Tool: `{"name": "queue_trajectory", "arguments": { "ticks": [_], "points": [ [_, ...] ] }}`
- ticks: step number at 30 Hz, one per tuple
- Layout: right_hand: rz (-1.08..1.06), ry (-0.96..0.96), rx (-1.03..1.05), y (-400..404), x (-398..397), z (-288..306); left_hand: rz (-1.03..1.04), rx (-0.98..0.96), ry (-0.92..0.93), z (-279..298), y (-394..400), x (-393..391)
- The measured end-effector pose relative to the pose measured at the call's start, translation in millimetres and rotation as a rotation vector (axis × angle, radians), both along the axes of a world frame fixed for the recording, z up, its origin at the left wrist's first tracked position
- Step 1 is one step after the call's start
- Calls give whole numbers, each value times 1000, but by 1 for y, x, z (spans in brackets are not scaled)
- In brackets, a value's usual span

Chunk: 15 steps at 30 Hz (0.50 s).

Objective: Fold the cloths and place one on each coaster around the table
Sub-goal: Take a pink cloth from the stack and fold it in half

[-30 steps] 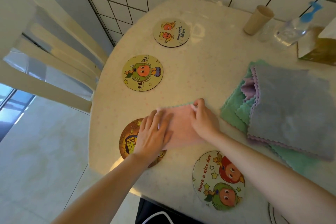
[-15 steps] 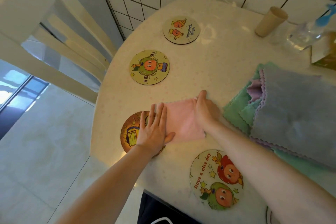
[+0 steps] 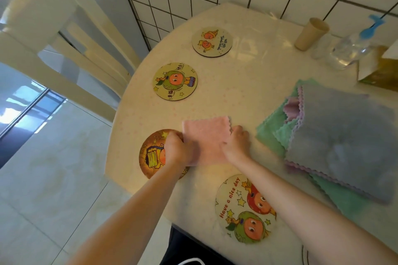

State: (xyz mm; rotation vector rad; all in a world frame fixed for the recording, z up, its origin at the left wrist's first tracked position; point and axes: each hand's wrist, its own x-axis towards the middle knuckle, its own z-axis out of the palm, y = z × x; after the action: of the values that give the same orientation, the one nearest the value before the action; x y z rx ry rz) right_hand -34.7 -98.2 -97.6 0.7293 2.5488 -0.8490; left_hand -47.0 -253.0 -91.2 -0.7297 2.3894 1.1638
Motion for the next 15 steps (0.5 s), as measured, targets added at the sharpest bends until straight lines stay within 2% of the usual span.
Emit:
{"name": "queue_trajectory", "arguments": {
  "ticks": [4,6,9,12,15],
  "points": [
    [-268,-149,-333,12,-9,9,280,288,-163,4,0,-17],
    [-382,-223,-448,21,-15,15,346,401,-247,11,-1,-26],
    [-463,-225,-537,32,-29,21,300,478,-243,22,-3,-46],
    [-489,-136,-610,36,-57,37,220,632,-183,36,-1,-84],
    [-515,-39,-667,42,-106,57,116,638,-122,50,3,-144]
  ]
}}
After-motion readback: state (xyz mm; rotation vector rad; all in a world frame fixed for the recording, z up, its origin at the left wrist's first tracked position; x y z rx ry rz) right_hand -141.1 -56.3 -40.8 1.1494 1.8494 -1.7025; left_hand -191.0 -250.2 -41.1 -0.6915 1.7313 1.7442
